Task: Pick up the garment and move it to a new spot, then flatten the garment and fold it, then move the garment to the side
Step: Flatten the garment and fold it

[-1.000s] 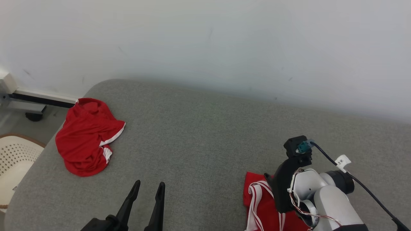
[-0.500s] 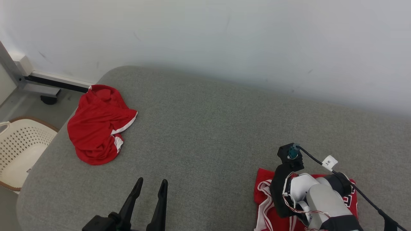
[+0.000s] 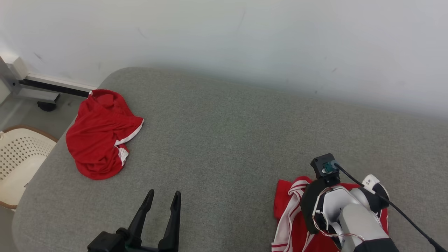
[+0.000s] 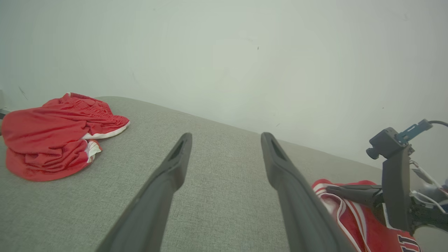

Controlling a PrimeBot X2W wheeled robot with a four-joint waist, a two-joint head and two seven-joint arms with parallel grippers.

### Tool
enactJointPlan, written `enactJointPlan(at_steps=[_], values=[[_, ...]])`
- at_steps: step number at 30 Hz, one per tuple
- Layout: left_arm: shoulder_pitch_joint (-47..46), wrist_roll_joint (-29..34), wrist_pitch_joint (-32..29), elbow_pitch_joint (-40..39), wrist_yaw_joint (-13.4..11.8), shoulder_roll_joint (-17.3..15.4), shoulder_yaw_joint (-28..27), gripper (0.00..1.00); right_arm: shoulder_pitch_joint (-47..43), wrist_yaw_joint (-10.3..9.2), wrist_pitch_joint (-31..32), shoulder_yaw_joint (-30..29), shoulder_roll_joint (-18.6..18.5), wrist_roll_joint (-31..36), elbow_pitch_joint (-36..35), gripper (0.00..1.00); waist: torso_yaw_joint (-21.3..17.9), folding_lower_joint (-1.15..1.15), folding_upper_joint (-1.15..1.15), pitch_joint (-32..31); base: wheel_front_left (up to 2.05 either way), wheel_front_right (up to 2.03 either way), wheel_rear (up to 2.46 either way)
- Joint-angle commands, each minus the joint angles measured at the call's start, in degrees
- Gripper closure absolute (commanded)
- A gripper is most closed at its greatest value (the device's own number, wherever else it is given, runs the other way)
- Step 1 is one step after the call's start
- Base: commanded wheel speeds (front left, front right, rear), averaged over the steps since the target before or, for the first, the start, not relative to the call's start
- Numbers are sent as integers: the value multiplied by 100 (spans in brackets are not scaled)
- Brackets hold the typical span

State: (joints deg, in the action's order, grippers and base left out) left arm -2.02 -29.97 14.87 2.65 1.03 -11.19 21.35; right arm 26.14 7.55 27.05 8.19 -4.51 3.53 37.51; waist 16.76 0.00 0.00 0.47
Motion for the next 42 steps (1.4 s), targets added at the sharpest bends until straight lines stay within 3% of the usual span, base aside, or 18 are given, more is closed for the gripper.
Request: enactJointPlan(at_steps=[1,11,20,21,22,31,36,42], values=[[-39,52,32,7,14,12,-31,0,-118,-10,-138,-55,37,45,-86,100,-21,0,0,-10,0,0,0],[-49,70,37,19,40,23,-17,0,-601,-10,-1137,-530,164,165,-819,100,-63,0,0,-60,0,0,0],[-71,69,32,68,55,42,7,0,-567,-10,-1115,-73,161,-96,-566,100,16,0,0,-53,0,0,0],[-77,71,33,80,64,44,15,0,-538,-10,-1089,-35,163,-147,-469,62,27,0,0,-64,0,0,0],[-78,71,33,96,72,48,26,0,-512,-10,-1064,10,163,-251,-370,0,41,0,0,-86,0,0,0],[68,56,28,82,15,-47,-5,0,-329,-10,-1285,148,161,-907,-240,0,37,0,0,-350,0,0,0],[151,17,30,21,-5,-92,-47,0,-512,-10,-1592,-133,165,-978,-593,0,-91,0,0,-521,0,0,0],[251,3,28,-51,-37,-84,-29,0,-1355,-10,-1692,-310,161,-786,-1367,0,-235,0,0,-603,0,0,0]])
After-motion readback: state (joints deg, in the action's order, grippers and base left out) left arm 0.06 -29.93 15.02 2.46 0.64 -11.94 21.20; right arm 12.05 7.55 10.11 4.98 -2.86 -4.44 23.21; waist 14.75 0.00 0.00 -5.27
